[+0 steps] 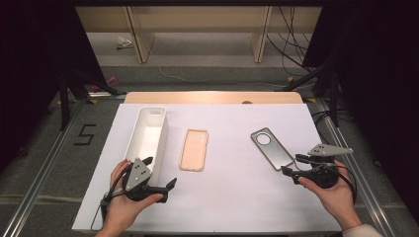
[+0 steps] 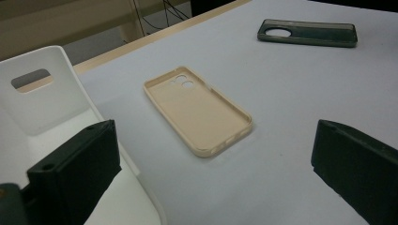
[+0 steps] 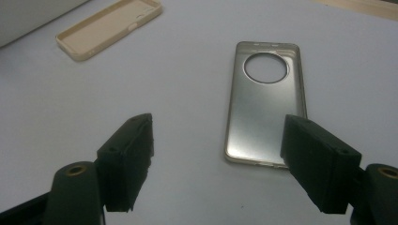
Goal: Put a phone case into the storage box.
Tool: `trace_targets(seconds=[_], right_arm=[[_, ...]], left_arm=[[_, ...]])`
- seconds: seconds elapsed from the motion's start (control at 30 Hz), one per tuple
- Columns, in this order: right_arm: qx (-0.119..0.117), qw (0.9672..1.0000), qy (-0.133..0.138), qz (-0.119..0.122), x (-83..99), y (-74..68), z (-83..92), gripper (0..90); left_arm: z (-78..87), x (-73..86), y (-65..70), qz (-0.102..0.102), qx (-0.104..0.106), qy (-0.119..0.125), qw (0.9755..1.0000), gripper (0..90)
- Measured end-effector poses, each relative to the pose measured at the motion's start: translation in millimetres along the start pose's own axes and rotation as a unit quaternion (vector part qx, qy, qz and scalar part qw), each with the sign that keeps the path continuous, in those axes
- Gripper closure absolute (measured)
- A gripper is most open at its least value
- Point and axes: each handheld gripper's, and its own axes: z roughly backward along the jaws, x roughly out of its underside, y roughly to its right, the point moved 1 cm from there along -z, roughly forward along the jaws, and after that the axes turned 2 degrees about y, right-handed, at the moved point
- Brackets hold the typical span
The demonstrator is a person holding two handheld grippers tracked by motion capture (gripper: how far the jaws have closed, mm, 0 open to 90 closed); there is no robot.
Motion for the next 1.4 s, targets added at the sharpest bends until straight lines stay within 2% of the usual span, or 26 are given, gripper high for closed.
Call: trace_targets(seconds=[0.37,0.5,0.63,0.73,1.1,1.37,1.4], right_arm=[[0.004,1.0,0.003,-0.002,0.0,1.2,-0.8,27.7],[0.006,1.0,0.006,-0.004,-0.3,2.9,0.1,31.5],[0.014,0.9999,0.005,-0.004,-0.8,6.6,0.0,39.4],[0.02,0.9998,-0.003,-0.008,-0.4,10.5,-2.9,42.8],[0.031,0.9994,-0.004,-0.014,-3.8,19.6,-10.8,42.5],[0.038,0.9991,-0.013,-0.009,-8.9,29.9,-16.8,71.0],[0.038,0.9991,-0.013,-0.009,-8.9,29.9,-16.8,71.0]], left_arm=[[0.1,0.2,-3.9,-0.004,-0.001,0.0,1.0,2.2],[0.5,0.8,-5.9,-0.004,-0.004,-0.001,1.0,2.9],[1.1,0.6,-8.1,-0.004,-0.008,0.0,1.0,3.6],[0.8,1.4,-8.9,-0.002,-0.006,-0.001,1.0,3.9],[2.8,1.7,-7.7,-0.006,-0.002,-0.002,1.0,4.1],[3.6,2.5,-11.1,-0.006,-0.003,0.002,1.0,4.5],[3.6,2.5,-11.1,-0.006,-0.003,0.002,1.0,4.5]])
